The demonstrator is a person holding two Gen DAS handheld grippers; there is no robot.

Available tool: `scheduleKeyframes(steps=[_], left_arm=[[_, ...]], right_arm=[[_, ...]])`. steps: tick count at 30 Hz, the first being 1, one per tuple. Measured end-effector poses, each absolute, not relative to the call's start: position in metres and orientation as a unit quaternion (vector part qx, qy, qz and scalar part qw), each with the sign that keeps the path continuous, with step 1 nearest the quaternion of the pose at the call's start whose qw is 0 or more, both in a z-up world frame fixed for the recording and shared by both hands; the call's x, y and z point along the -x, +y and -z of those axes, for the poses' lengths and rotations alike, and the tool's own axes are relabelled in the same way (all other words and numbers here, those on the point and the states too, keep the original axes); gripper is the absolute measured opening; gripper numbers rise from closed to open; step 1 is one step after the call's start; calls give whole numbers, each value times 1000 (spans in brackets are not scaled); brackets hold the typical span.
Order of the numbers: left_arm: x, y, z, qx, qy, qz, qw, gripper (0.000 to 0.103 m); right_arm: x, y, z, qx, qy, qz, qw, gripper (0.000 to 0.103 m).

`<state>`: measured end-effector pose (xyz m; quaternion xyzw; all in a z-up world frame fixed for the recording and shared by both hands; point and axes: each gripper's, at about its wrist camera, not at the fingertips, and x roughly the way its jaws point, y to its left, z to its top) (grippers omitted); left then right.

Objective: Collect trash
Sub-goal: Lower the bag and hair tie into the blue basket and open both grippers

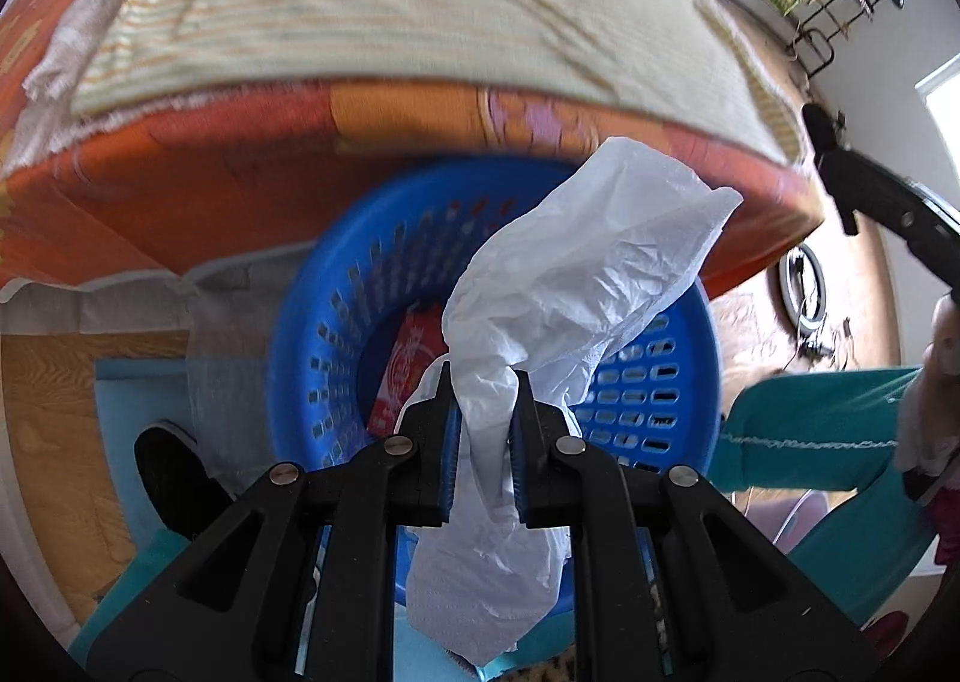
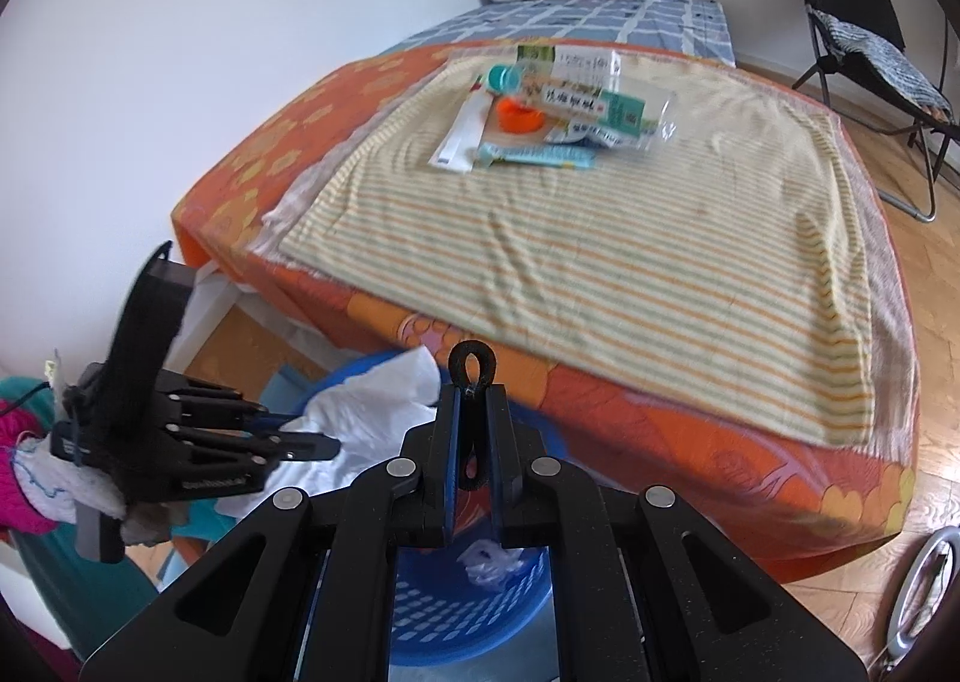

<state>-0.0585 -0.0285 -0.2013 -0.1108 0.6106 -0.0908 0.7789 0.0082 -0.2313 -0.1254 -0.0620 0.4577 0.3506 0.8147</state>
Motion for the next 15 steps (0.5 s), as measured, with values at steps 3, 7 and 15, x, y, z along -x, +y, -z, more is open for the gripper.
scheduleKeyframes(steps=[3, 7, 15], left_arm=[[59, -31, 211, 101, 621, 86, 772, 13], [57, -30, 222, 102, 637, 75, 760, 13], [54, -31, 238, 88, 653, 53, 750, 13]], right_arm=[[-5, -230, 132, 64, 466, -352, 809, 6], [-1, -228, 144, 70, 480, -354, 799, 6], [7, -216, 166, 87, 515, -363, 772, 6]])
